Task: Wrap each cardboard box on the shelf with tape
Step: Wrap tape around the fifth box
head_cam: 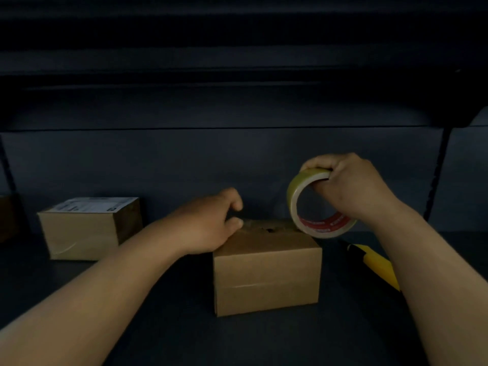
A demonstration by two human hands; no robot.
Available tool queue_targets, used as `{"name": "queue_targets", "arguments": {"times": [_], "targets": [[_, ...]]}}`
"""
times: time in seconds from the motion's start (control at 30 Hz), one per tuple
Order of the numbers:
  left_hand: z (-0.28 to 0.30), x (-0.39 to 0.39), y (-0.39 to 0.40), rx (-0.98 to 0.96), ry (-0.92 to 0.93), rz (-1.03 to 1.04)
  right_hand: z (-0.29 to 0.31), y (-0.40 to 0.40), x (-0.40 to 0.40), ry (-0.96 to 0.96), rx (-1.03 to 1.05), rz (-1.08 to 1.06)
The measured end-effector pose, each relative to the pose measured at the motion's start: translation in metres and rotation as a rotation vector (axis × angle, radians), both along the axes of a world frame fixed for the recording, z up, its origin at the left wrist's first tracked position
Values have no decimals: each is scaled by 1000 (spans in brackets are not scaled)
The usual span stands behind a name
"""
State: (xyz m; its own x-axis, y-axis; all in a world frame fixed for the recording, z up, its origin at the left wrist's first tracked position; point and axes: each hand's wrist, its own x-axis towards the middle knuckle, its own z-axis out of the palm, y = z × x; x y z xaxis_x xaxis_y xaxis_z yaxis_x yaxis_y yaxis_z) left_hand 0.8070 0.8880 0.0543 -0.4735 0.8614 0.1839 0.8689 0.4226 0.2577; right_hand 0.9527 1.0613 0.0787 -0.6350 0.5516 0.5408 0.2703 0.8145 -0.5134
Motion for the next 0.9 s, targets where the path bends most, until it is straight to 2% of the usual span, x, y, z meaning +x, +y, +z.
{"name": "queue_targets", "arguments": {"times": [0.07,0.13,0.4,0.5,0.57,0.63,0.73,0.8,0.87,0.9], "targets": [[1,8,-3,-28,66,-98,0,-1,0,1,16,-2],[4,18,-9,-136,43,-146,0,-2,0,6,17,1],[1,40,-23,-444,203,-43,-1,-2,2,17,-3,-8],[4,43,-23,-490,265,-41,-2,-3,1,22,6,-12],[10,43,-20,-519,235,-35,-2,-4,1,23,4,-9],[18,38,-16,-456,98,-38,-2,-4,2,19,5,-12],[24,30,-1,-94,4,-72,-2,-4,1,8,13,-8],[20,27,20,89,12,-72,-2,-6,-1,10,9,1],[14,26,42,119,57,-47,-2,-7,-1,15,-5,10],[9,24,51,70,76,-26,-3,-7,-1,14,-8,12]]}}
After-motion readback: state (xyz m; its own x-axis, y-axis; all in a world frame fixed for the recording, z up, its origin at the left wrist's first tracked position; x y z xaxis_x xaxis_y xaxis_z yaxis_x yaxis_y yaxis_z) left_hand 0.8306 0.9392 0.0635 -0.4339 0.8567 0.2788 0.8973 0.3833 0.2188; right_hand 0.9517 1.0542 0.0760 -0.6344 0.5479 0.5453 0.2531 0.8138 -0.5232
